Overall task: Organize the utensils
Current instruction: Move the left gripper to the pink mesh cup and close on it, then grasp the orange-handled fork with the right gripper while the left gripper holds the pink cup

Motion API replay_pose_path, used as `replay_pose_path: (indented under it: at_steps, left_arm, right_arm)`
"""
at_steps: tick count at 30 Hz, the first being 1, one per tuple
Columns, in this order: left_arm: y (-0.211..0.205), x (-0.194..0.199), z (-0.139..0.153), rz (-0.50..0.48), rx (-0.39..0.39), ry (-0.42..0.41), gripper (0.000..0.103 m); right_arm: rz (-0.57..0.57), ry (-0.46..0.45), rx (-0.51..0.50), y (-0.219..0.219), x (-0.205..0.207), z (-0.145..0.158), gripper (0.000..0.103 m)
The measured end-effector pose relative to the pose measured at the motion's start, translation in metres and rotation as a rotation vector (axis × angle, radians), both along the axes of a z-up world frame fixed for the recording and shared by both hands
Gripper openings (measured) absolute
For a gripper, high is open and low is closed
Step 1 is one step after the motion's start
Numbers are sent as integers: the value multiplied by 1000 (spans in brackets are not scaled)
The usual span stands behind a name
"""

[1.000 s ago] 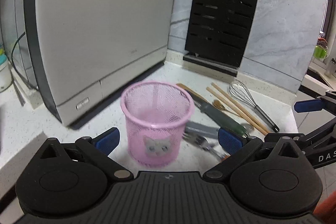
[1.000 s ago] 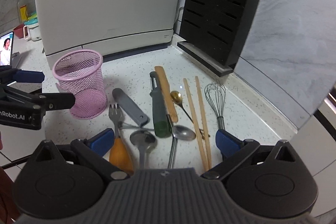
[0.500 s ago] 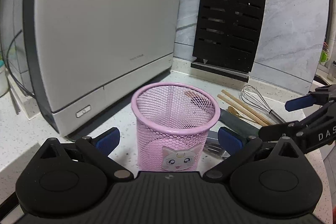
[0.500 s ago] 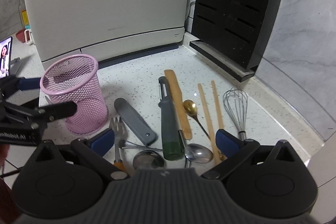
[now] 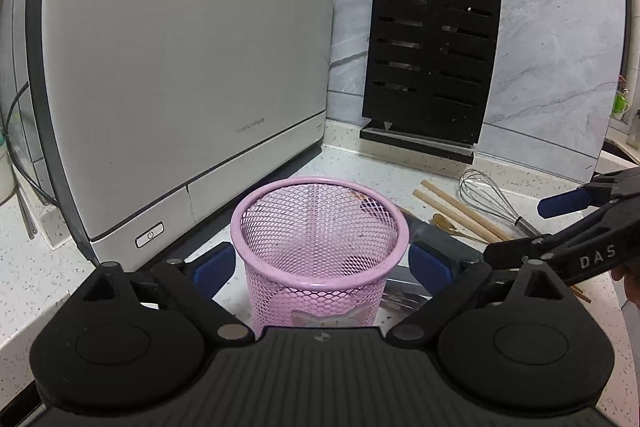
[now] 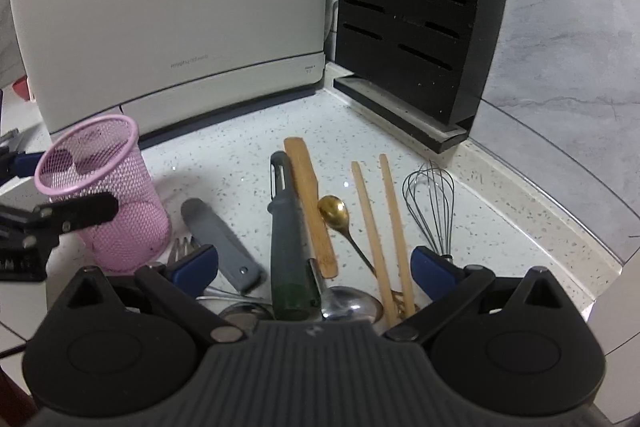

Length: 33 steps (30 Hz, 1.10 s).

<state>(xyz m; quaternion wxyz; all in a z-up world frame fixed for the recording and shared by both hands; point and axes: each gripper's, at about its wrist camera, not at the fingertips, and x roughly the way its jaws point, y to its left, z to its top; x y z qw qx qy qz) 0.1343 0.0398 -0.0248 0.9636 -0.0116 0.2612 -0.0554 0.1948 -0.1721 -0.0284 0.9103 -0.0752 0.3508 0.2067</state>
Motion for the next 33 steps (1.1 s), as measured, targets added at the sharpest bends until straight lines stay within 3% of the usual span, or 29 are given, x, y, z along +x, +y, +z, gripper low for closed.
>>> replay_pose_path:
  at_steps: [3,4,10,16,23,27,33]
  left_arm:
    - [0,2,0,-8,6,7,100]
    - [0,2,1,-10,10,8,94]
    - [1,4,3,-36,8,23,93]
    - [0,-10,8,-86,-4,55,93]
    - [8,-20,20,-132,16,169,92]
    - [6,-21,22,-153,29,201,92]
    - [3,-16,25,-175,58,247,92]
  right_arm:
    - [24,9,-3,1,1,1,100]
    - [34,9,-6,3,0,1,97]
    - [73,25,-13,10,-1,3,78]
    - [102,63,4,17,-1,5,54]
    - [168,158,7,35,-3,3,22]
    - [223,207,-27,54,-4,-3,15]
    - [233,235,-82,72,0,-8,14]
